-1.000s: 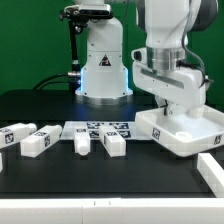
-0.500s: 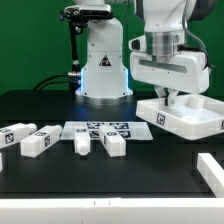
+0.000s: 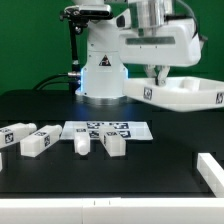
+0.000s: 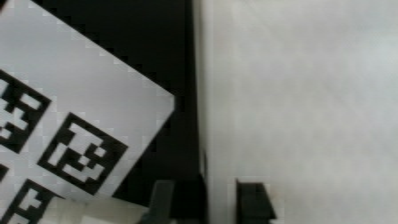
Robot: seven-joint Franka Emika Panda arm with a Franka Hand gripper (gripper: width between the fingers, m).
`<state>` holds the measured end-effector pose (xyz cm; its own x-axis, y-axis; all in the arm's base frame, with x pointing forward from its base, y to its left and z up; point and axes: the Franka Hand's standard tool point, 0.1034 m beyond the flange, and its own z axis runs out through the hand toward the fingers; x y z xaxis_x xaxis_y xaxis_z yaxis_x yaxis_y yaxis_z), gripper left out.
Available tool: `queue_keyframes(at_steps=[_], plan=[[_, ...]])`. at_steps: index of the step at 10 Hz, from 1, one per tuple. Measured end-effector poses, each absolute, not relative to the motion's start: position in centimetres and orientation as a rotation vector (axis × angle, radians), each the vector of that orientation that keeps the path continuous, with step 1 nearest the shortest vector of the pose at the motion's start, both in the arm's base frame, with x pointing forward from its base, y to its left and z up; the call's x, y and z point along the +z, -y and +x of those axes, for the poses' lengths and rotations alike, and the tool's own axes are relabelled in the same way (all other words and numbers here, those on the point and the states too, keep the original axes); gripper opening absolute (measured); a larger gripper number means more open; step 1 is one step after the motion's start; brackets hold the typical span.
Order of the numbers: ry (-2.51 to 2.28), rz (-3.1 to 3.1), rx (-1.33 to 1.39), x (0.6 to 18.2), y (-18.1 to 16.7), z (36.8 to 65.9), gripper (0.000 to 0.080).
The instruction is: Assemble desk
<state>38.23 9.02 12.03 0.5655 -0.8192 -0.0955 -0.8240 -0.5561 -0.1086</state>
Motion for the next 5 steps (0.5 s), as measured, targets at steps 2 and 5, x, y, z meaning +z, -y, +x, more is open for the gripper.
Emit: queue_keyframes(at_steps=[2,5], plan=[[-1.414,-2.658,0.064,11.2,-9.0,38.0,0.0057],[-1.765,-2.499,0.135,7.6,-8.8,38.8,0.0057]])
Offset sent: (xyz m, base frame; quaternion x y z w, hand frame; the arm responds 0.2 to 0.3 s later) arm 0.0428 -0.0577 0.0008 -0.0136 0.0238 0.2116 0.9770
